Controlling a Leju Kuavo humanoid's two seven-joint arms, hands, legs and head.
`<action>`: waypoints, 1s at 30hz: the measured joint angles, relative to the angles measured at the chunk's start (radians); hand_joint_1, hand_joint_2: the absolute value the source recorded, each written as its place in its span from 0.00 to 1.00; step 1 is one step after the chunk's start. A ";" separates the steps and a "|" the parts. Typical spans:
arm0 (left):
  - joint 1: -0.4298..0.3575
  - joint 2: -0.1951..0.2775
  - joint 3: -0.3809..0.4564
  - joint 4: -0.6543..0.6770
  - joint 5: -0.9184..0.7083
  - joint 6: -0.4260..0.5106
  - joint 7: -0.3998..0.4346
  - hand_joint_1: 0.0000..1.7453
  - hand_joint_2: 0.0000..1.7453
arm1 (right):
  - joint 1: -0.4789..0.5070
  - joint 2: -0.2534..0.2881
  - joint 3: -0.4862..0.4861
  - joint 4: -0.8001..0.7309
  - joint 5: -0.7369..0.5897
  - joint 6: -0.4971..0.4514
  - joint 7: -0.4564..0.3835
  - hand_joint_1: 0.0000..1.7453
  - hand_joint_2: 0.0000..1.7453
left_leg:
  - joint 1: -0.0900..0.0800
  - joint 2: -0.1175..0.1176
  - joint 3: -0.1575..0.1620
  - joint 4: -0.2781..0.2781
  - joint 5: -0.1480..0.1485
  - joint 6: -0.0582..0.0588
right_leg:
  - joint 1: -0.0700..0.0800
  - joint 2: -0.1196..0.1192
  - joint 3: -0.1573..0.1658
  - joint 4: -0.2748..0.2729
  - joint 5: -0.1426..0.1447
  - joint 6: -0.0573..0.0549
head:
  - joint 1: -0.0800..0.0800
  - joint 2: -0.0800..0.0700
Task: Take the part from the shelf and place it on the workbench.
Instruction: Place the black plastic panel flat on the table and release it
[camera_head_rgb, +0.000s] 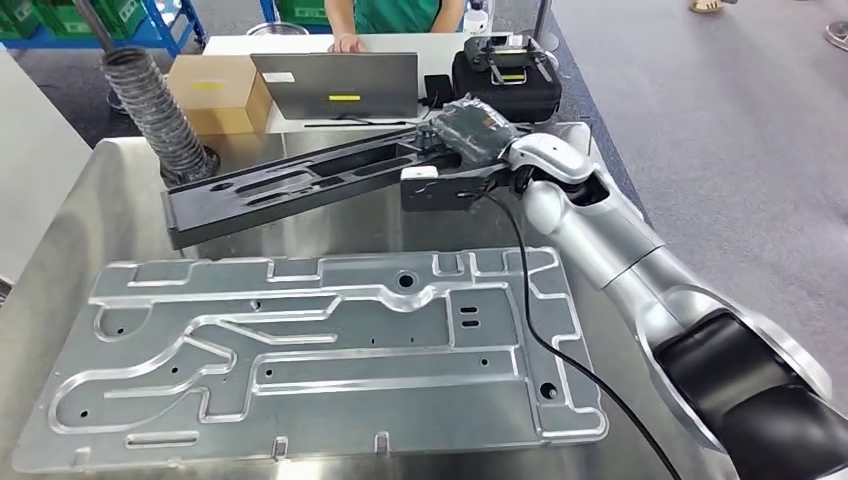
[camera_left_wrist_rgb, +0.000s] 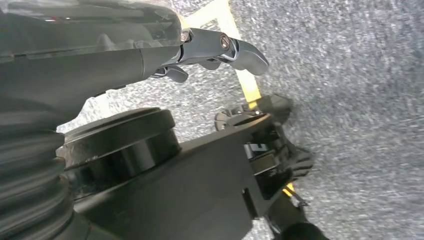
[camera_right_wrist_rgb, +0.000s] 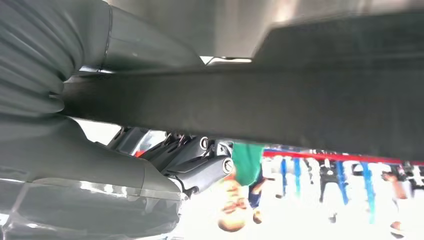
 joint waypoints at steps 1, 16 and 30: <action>0.001 0.000 -0.001 0.000 0.000 0.001 0.000 0.00 1.00 | -0.008 0.011 0.014 0.009 0.012 -0.005 0.003 1.00 1.00 | 0.000 -0.002 -0.002 0.000 -0.002 -0.005 | 0.004 0.001 0.004 -0.011 -0.007 -0.007 | 0.000 0.000; 0.006 0.004 -0.004 0.000 0.006 0.032 -0.024 0.00 1.00 | 0.018 0.112 0.149 -0.025 0.178 -0.032 0.076 0.50 0.50 | 0.002 0.024 -0.033 0.008 0.036 -0.026 | 0.010 0.007 0.074 -0.036 -0.057 -0.034 | 0.000 0.000; -0.002 0.004 -0.021 0.001 0.004 0.015 -0.004 0.00 0.00 | 0.041 0.106 0.156 -0.055 0.178 -0.029 0.095 0.00 0.00 | -0.004 0.021 -0.007 -0.007 0.017 0.005 | 0.017 0.001 0.018 0.003 -0.025 -0.027 | 0.000 0.000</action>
